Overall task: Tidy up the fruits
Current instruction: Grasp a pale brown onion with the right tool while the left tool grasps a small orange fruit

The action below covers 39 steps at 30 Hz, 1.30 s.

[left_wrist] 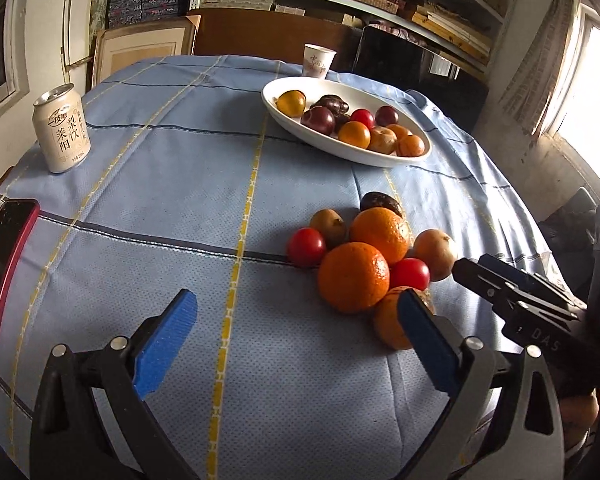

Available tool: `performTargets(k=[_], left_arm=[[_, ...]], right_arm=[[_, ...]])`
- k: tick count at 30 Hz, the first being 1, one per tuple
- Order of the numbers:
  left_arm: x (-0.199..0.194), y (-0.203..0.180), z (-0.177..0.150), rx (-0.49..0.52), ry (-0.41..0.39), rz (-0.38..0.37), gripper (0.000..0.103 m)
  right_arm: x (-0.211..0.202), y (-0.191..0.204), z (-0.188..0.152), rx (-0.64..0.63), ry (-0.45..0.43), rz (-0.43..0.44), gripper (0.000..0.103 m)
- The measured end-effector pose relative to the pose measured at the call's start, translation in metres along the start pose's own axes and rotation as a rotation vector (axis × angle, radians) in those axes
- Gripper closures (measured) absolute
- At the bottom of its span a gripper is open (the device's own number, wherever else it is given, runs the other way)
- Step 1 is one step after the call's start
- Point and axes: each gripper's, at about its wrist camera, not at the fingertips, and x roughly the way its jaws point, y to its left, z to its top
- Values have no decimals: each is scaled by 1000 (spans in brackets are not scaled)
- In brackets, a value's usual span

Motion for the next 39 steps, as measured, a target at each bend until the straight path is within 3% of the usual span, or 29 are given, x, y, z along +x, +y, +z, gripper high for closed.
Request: performTargets(k=[15, 33, 39], left_arm=[[2, 3, 0, -16, 11, -30, 5], [2, 5, 0, -25, 11, -57, 5], [2, 6, -1, -26, 11, -60, 5]], right_arm=[[20, 2, 15, 27, 28, -49, 42], [38, 7, 21, 46, 80, -51, 42], [42, 7, 21, 50, 89, -45, 47]])
